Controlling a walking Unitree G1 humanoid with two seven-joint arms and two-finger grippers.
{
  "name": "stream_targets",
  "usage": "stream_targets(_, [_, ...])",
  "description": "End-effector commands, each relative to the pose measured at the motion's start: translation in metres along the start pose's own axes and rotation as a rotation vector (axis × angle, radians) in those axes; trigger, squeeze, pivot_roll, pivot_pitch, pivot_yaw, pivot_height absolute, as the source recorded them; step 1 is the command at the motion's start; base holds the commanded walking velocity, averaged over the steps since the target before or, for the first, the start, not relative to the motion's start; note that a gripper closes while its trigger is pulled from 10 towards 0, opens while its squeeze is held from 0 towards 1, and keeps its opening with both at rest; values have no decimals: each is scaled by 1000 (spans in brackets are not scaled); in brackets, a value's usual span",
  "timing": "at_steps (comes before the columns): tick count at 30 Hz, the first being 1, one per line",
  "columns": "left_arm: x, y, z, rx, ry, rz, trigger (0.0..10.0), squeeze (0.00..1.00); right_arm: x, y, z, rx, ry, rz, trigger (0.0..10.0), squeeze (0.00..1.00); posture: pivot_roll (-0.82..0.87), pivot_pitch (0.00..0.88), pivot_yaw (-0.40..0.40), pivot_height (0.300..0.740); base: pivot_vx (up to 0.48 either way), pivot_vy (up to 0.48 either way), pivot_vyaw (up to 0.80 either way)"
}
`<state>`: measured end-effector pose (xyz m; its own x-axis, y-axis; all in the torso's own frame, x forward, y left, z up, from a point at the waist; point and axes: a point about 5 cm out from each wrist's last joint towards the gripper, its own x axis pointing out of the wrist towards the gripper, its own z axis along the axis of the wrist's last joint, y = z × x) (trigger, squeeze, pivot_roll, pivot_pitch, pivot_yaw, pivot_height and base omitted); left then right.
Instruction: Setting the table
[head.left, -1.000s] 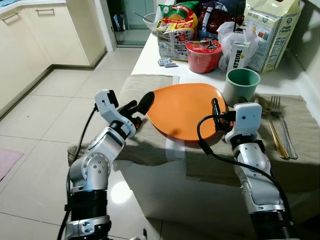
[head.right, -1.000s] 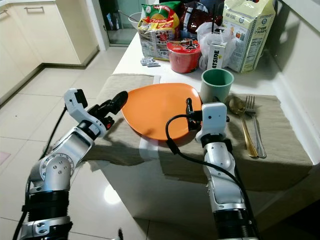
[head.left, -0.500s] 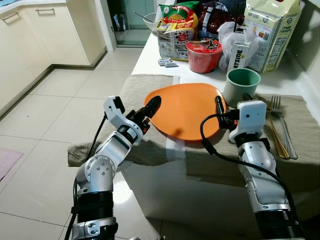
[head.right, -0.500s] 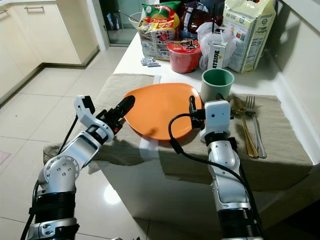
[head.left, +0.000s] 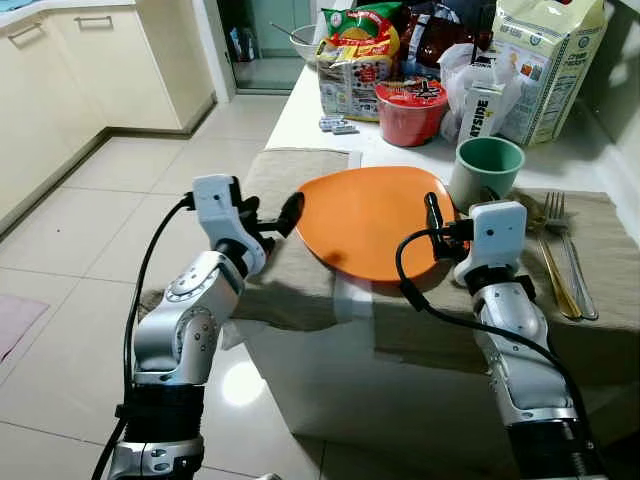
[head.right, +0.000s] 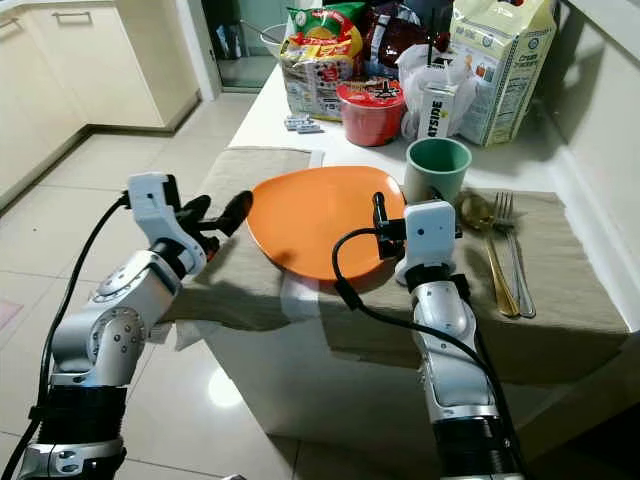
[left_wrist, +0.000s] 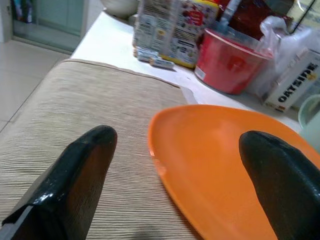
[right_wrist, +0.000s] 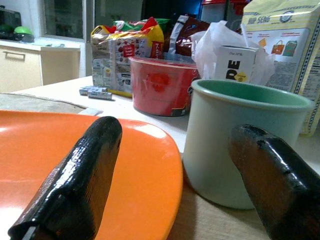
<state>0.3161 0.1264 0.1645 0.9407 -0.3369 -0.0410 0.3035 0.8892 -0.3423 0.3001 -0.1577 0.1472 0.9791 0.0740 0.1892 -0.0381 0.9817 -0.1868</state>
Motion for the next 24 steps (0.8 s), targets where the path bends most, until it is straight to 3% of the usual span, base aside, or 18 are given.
stream_targets(1, [-1, -3, 10, 76, -46, -9, 10000, 1000, -1, 4, 3, -3, -17, 11, 10000, 0, -197, 3, 101, 740, 0, 0, 0])
stream_targets(7, [-1, -6, 11, 110, -56, -30, 10000, 1000, -2, 5, 3, -1, -13, 13, 10000, 0, -197, 5, 102, 740, 0, 0, 0])
stream_targets(8, [-1, -11, 12, 171, -62, -67, 10000, 1000, -2, 5, 2, 0, -10, 13, 10000, 0, -195, 7, 105, 740, 0, 0, 0])
stream_targets(10, [-1, -13, 12, 195, -68, -85, 10000, 1000, -3, 6, 2, 0, -9, 14, 10000, 0, -195, 7, 106, 740, 0, 0, 0])
stream_targets(11, [-1, -14, 13, 194, -75, -88, 0, 973, -3, 6, 2, 0, -7, 14, 10000, 0, -195, 8, 106, 740, 0, 0, 0])
stream_targets(12, [-1, -14, 13, 194, -75, -88, 0, 973, -3, 6, 2, 0, -7, 14, 10000, 0, -195, 8, 106, 740, 0, 0, 0])
stream_targets(13, [-2, -11, 14, 206, -101, -63, 0, 871, -4, 6, 1, 2, -3, 13, 10000, 0, -197, 7, 107, 740, 0, 0, 0])
stream_targets(14, [-2, -11, 14, 206, -101, -63, 0, 871, -4, 6, 1, 2, -3, 13, 10000, 0, -197, 7, 107, 740, 0, 0, 0])
stream_targets(15, [-2, -10, 13, 211, -103, -50, 0, 0, -4, 7, 0, 2, -2, 14, 10000, 0, -197, 6, 107, 740, 0, 0, 0])
stream_targets(24, [-3, -6, 14, 238, -129, -30, 0, 0, -3, 7, 0, 0, -3, 22, 10000, 0, -190, 0, 100, 740, 0, 0, 0])
